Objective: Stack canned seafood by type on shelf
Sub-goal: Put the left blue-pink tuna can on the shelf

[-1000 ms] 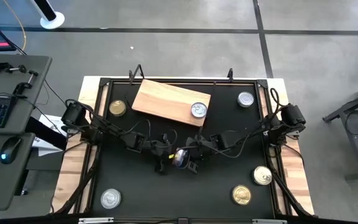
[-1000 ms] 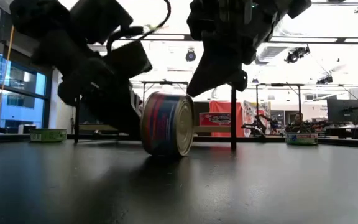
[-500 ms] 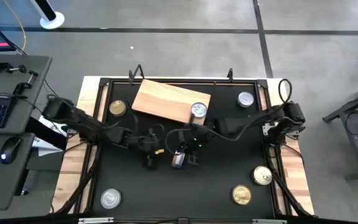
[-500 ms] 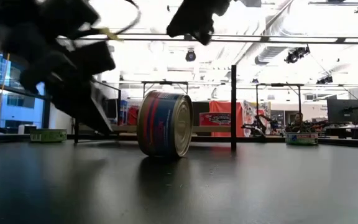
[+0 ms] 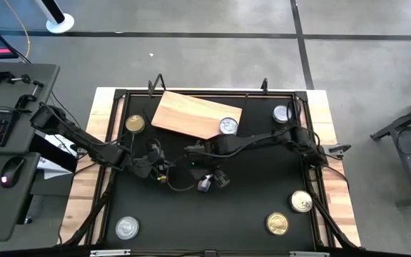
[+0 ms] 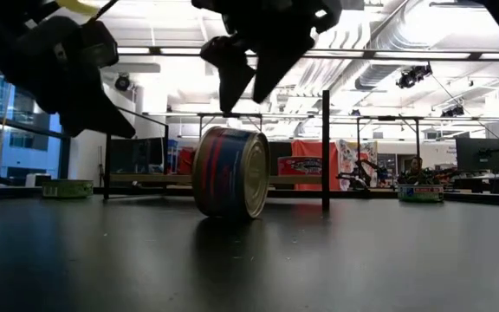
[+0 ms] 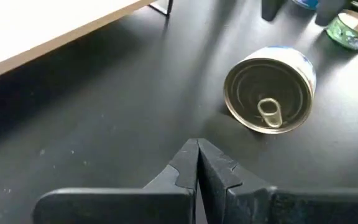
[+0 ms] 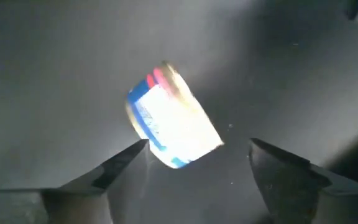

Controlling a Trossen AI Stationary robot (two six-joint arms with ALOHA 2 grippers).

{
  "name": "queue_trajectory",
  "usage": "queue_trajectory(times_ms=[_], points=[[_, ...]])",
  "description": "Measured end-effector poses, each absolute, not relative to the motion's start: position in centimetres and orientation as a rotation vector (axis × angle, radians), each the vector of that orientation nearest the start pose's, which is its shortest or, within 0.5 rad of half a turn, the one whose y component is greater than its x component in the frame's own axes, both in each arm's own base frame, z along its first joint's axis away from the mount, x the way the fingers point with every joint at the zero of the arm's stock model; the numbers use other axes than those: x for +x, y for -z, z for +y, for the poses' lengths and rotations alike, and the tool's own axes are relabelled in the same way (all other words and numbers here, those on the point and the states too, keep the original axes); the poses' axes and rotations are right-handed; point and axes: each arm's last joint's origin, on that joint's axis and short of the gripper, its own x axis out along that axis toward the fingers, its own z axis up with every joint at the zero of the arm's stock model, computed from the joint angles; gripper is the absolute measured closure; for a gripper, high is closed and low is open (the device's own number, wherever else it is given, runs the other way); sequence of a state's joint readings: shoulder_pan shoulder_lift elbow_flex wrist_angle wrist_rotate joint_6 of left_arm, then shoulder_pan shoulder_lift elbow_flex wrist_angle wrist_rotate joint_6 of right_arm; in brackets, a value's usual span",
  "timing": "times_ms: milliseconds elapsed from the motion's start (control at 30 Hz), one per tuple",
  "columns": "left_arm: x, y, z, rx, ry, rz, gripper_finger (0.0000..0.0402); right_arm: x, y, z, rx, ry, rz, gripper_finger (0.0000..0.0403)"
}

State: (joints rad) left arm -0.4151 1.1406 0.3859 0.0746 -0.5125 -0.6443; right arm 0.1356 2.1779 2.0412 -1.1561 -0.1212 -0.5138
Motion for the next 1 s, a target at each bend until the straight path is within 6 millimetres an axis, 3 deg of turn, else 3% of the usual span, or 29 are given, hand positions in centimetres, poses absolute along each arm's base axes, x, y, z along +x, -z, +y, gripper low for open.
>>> queue_trajectory(times_ms=[433, 733, 1000], points=[[19.0, -16.1, -6.8, -0.322, -0.308, 0.538, 0.0401, 44.7, -22.9, 7.7, -0.620, -0.629, 1.237, 0.0135], [18.9, -15.9, -6.7, -0.306, -0.312, 0.555, 0.0402, 44.8, -22.7, 7.9, -0.665, -0.648, 1.215, 0.0136], [18.9, -15.8, -6.7, -0.299, -0.315, 0.566, 0.0402, 45.7, -20.2, 8.0, -0.644, -0.642, 1.256, 0.0136]])
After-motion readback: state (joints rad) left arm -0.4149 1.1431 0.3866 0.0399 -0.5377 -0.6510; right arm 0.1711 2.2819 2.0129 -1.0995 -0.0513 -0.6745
